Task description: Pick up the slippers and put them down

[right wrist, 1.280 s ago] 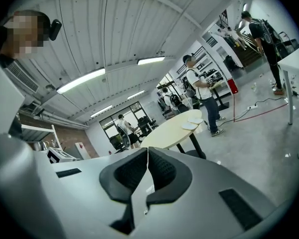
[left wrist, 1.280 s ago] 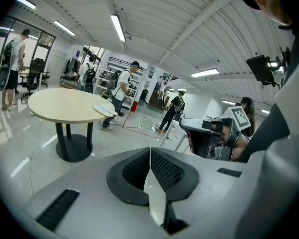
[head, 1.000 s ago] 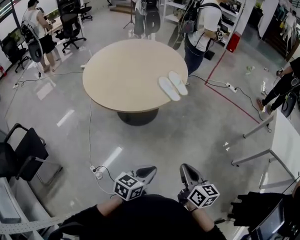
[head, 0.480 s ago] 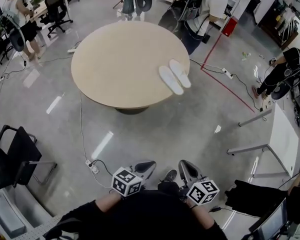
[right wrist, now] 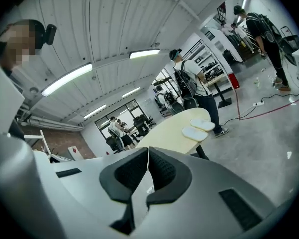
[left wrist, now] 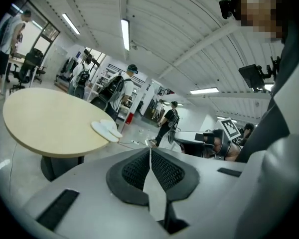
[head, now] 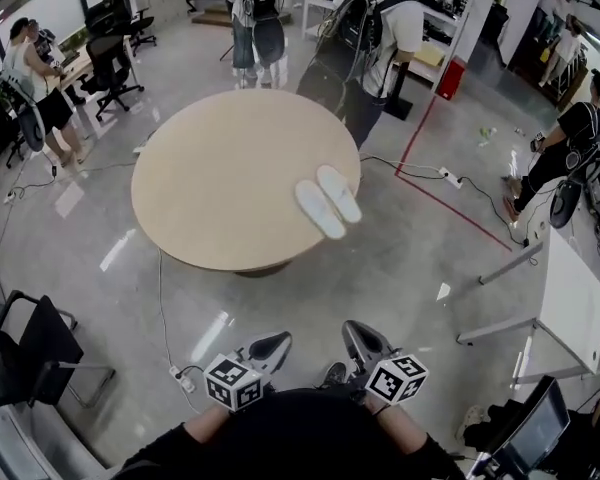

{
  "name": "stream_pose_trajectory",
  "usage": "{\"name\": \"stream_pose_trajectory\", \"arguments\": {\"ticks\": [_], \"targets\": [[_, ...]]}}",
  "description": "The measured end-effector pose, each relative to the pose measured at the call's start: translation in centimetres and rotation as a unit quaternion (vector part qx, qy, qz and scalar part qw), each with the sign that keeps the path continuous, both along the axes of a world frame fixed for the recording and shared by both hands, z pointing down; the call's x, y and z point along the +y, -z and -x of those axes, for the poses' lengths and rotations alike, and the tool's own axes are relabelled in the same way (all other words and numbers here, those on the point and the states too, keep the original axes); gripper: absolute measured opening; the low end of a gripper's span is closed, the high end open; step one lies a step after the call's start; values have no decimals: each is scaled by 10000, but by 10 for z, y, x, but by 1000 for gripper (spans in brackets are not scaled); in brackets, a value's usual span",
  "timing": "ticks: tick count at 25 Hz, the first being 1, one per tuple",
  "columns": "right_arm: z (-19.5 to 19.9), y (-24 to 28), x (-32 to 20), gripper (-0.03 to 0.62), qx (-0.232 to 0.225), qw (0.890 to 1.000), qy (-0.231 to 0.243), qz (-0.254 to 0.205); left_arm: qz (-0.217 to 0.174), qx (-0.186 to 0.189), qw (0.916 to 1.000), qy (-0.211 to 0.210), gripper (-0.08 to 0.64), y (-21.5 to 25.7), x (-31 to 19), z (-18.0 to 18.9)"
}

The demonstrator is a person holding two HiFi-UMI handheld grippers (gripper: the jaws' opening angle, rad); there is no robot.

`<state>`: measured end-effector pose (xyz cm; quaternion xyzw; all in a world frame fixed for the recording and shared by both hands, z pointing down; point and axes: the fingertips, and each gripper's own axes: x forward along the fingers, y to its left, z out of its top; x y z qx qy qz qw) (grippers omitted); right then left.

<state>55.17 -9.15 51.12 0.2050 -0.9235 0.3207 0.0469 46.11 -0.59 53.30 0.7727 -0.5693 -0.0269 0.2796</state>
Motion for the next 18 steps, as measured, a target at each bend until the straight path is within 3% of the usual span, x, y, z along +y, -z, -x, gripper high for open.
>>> {"name": "stream_pose_trajectory", "arguments": {"ticks": [5, 9, 12, 15, 18], "targets": [[-40, 11, -84, 17, -269, 9996, 14, -16, -94, -77, 9999, 50, 25, 10, -76, -41], [-61, 8, -132, 17, -175, 9990, 69, -402, -70, -31, 10000, 11, 25, -1, -121, -68], [-70, -4, -162, 17, -60, 9990, 73, -438, 105, -12, 9998, 191, 26, -9, -142, -68], [-74, -19, -186, 17, 0, 9998, 78, -167, 372, 63, 9980, 505, 26, -13, -160, -59], [-63, -29, -209, 17, 33, 9999, 139, 0, 538, 108, 9971, 521, 26, -19, -183, -53]]}}
